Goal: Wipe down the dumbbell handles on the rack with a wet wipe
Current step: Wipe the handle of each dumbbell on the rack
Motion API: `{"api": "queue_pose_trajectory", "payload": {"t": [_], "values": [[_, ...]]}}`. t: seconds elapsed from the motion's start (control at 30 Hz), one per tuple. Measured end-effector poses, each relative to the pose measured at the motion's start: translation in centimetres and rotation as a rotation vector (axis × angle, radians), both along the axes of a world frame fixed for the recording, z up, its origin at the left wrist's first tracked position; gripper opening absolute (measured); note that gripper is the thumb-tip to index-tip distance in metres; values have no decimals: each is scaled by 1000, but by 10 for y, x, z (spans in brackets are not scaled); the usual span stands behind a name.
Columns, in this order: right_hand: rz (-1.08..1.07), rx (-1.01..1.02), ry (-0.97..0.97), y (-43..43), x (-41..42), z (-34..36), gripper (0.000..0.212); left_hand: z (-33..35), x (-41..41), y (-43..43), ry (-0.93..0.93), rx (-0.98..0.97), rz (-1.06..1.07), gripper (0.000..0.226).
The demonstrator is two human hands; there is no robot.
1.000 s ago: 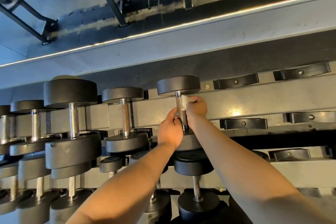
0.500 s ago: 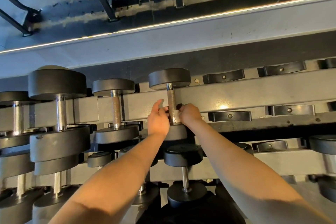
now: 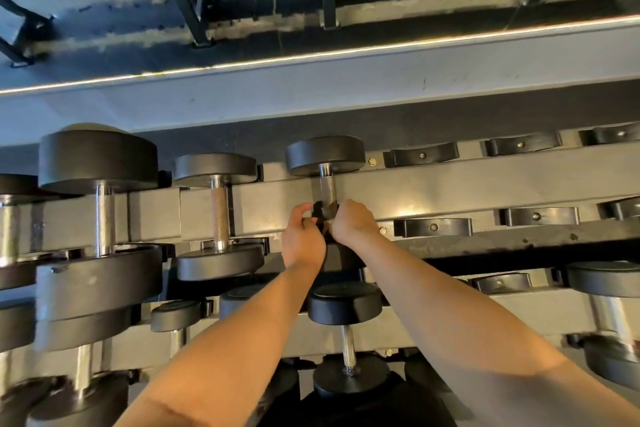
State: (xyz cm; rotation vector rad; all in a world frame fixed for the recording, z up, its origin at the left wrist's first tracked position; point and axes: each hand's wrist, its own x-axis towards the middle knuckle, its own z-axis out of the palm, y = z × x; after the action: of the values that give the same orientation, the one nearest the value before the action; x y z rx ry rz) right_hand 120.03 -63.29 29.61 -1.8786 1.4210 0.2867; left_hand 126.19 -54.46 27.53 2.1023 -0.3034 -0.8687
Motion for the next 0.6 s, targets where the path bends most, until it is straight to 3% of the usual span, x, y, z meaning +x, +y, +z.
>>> {"api": "queue_pose_trajectory", "payload": {"t": [0.27, 0.4, 0.53, 0.6], "values": [[-52, -215, 23, 11, -8, 13, 9, -7, 2, 3, -49, -92, -31, 35], [-158, -155, -173, 30, -17, 21, 17, -3, 1, 5, -83, -54, -83, 30], [-279, -276, -397, 59, -33, 20, 13, -1, -10, 25, -171, -84, -316, 32], [-329, -388, -405, 70, -46, 19, 17, 4, -22, 44, -266, -154, -389, 33]]}}
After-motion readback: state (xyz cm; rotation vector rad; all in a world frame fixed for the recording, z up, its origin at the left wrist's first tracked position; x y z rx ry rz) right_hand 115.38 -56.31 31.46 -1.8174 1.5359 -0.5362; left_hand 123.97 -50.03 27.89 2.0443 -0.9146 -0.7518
